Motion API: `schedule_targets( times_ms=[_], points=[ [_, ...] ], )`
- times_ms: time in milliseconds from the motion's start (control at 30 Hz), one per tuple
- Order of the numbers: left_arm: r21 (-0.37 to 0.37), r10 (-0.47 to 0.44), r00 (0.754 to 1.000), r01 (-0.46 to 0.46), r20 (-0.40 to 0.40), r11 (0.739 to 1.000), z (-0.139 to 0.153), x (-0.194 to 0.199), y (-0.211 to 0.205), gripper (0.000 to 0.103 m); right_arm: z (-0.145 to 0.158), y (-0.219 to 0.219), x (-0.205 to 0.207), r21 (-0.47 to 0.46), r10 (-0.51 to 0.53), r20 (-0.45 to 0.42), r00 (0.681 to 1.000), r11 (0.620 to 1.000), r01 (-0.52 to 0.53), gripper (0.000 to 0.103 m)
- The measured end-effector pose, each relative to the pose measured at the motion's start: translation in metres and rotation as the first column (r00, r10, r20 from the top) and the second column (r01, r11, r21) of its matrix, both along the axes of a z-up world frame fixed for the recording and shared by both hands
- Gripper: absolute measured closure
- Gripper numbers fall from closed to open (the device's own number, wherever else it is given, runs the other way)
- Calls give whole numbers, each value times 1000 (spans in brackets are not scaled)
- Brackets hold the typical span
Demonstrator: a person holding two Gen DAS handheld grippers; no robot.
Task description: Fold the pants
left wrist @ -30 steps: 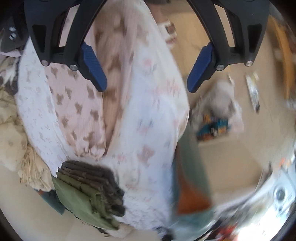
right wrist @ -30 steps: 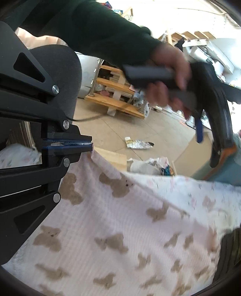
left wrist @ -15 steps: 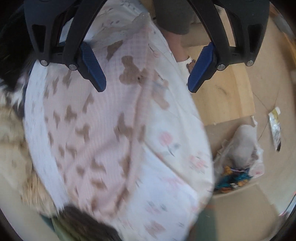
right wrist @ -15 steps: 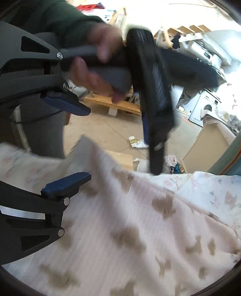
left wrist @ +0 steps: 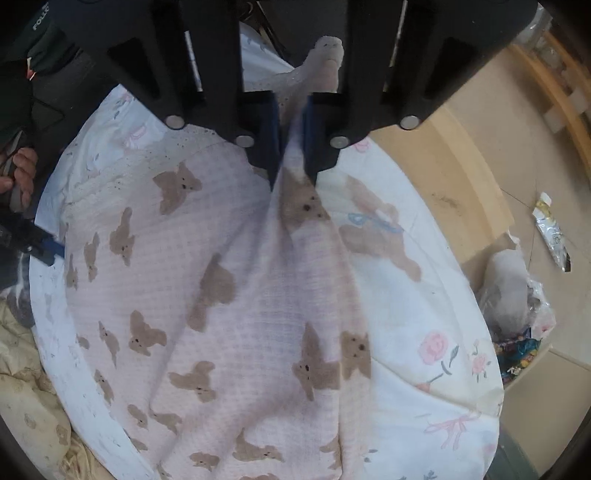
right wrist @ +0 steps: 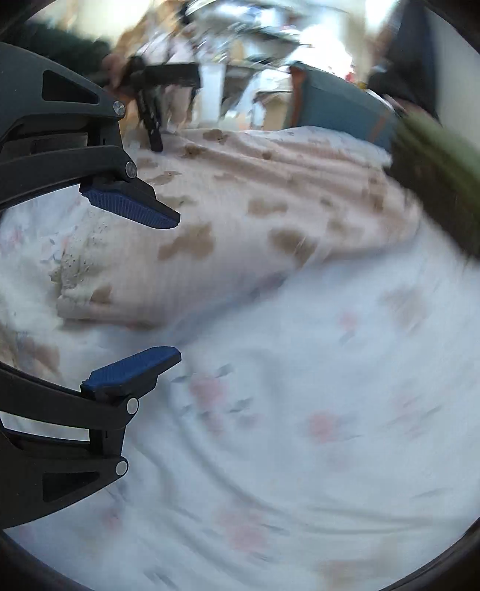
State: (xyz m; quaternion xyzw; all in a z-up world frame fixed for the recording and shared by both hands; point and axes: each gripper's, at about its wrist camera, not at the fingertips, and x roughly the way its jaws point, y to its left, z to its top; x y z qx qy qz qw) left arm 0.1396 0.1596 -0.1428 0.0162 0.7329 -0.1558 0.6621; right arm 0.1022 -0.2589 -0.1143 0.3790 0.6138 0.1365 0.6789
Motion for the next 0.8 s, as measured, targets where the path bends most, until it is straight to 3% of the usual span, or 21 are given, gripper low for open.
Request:
schedule_targets(
  times_ms=[33, 100, 167, 233, 267, 400, 533, 600, 667, 800],
  points=[
    [19, -24, 1000, 24, 11, 1000, 4, -2, -4, 100, -7, 10, 0, 24, 41, -11, 999, 999, -41, 34],
    [52, -49, 998, 48, 28, 998, 14, -5, -14, 100, -5, 33, 0, -38, 119, 20, 993, 992, -118, 34],
    [58, -49, 998, 46, 41, 997, 27, -7, -21, 101, 2, 53, 1, -40, 201, 61, 978, 979, -199, 48],
    [71, -52, 996, 47, 71, 996, 43, -11, -30, 101, 4, 64, -1, -19, 232, 67, 970, 973, -232, 96],
    [74, -51, 995, 44, 90, 996, 51, -12, -33, 101, 10, 68, -1, -51, 247, 90, 965, 969, -243, 100],
    [17, -2, 976, -2, 220, 1000, 105, -19, -41, 101, 59, 47, 4, -42, 172, 233, 957, 985, -167, 101],
    [-178, 143, 919, -81, 368, 981, 188, -32, -46, 101, 123, -2, 1, 17, 65, 366, 928, 997, -77, 101],
    [-268, 188, 873, -70, 449, 961, 232, -44, -51, 101, 168, -23, 0, 24, 35, 446, 894, 998, -51, 101],
    [-321, 211, 837, -45, 505, 946, 266, -55, -59, 101, 221, -42, 0, -24, 59, 543, 838, 998, -55, 101],
    [-389, 258, 743, 3, 617, 921, 340, -80, -77, 101, 302, -63, -7, -62, 83, 656, 750, 996, -56, 101]
  ],
)
